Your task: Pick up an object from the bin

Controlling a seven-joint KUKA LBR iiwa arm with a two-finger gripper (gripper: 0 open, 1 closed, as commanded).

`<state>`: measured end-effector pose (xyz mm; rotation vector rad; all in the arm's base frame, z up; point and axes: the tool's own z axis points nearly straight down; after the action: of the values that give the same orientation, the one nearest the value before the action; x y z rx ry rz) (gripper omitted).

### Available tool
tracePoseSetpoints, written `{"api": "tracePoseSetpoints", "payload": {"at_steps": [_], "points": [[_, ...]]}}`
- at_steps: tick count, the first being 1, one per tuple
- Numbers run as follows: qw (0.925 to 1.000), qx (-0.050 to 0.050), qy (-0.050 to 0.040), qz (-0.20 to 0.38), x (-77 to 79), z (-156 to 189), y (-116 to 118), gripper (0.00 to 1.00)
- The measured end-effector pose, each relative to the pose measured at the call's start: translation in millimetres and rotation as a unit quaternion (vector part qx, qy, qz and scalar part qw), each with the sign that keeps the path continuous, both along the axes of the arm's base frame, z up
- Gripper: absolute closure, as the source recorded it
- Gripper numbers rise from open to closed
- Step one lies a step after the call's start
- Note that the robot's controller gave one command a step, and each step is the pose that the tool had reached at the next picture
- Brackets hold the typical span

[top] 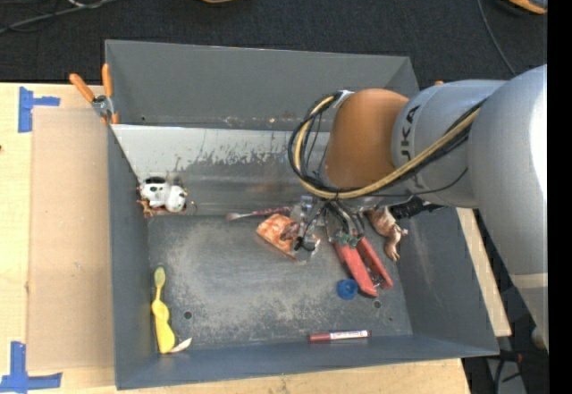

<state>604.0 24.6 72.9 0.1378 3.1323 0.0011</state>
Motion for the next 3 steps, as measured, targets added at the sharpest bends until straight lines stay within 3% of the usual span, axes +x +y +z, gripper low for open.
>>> {"api": "tracePoseSetpoints", "payload": {"at_steps": [1, 3], "points": [[1.0, 0.0, 0.0, 0.0, 0.0, 0.3, 0.1, 1.0], [1.0, 0.0, 0.0006, 0.0, -1.1, 73.3, -0.3, 1.0]]}}
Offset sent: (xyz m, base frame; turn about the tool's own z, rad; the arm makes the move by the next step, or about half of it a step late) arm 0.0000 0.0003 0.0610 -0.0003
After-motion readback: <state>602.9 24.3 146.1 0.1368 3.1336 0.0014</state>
